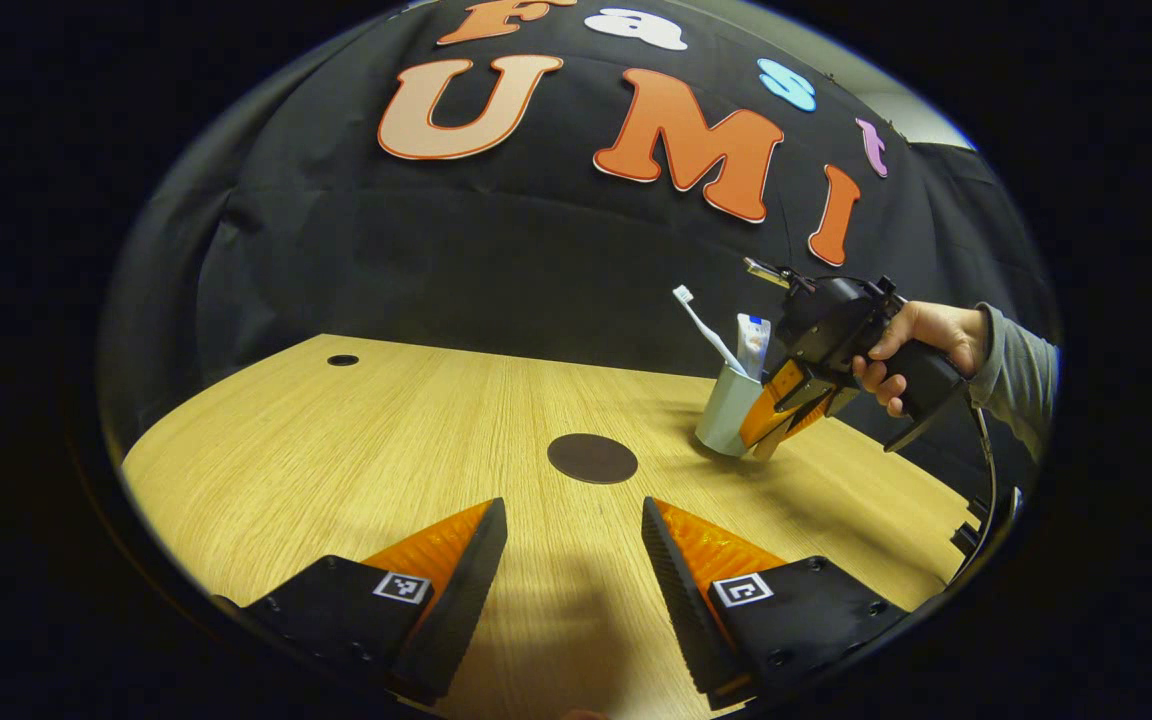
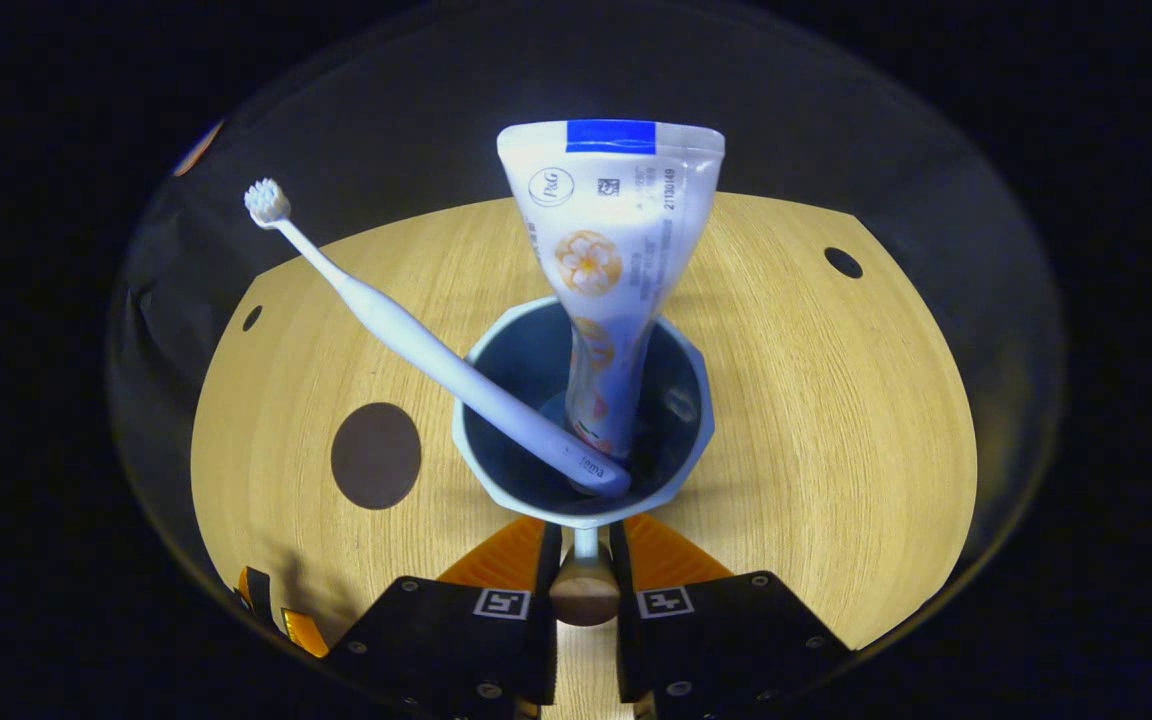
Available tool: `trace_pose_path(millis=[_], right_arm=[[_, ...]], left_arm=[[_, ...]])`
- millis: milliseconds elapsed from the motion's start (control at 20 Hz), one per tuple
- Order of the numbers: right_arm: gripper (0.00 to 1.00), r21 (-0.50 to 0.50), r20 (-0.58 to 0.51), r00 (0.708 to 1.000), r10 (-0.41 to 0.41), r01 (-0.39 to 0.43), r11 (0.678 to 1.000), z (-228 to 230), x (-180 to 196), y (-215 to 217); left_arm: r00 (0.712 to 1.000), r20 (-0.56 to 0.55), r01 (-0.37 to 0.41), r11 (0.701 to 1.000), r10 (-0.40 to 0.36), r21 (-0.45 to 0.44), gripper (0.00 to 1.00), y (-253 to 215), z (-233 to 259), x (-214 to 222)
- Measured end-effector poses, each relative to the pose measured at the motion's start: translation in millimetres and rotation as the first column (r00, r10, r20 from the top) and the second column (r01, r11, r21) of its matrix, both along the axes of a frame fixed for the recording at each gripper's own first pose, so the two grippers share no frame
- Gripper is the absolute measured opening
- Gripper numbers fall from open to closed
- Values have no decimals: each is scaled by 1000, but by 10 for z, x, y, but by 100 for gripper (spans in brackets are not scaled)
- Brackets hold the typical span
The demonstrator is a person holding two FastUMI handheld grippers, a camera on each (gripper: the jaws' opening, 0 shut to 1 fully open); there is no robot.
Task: Put the toothbrush and toothpaste on the desktop into the cup, then pick up the cup and place it on the coaster on the desktop.
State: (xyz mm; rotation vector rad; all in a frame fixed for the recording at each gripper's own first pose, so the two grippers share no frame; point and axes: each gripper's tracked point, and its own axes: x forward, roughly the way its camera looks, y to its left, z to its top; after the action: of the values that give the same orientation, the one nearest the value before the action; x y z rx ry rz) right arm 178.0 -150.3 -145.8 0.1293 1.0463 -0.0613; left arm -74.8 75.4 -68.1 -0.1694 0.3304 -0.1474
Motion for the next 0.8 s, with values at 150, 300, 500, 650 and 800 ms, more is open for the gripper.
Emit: trace_pose_path(millis=[150, 300, 500, 650, 800], right_arm=[[24, 1, 25, 998, 54, -54, 999, 70, 69, -4], [24, -9, 46, 993, 111, -111, 994, 210, 201, -34], [24, -6, 55, 985, 162, -162, 987, 334, 301, -27], [24, -17, 54, 976, 211, -210, 978, 333, 314, -17], [24, -20, 51, 969, 243, -242, 970, 331, 342, -24]], left_arm=[[1000, 6, -18, 1000, 18, 16, 87, 53, 30, -23], [999, 17, -32, 999, 32, 37, 87, 110, 73, -31], [999, 23, -48, 998, 47, 36, 87, 187, 63, -126], [998, 18, -53, 998, 53, 32, 84, 229, 45, -130], [998, 12, -60, 998, 60, 36, 87, 257, -5, -135]])
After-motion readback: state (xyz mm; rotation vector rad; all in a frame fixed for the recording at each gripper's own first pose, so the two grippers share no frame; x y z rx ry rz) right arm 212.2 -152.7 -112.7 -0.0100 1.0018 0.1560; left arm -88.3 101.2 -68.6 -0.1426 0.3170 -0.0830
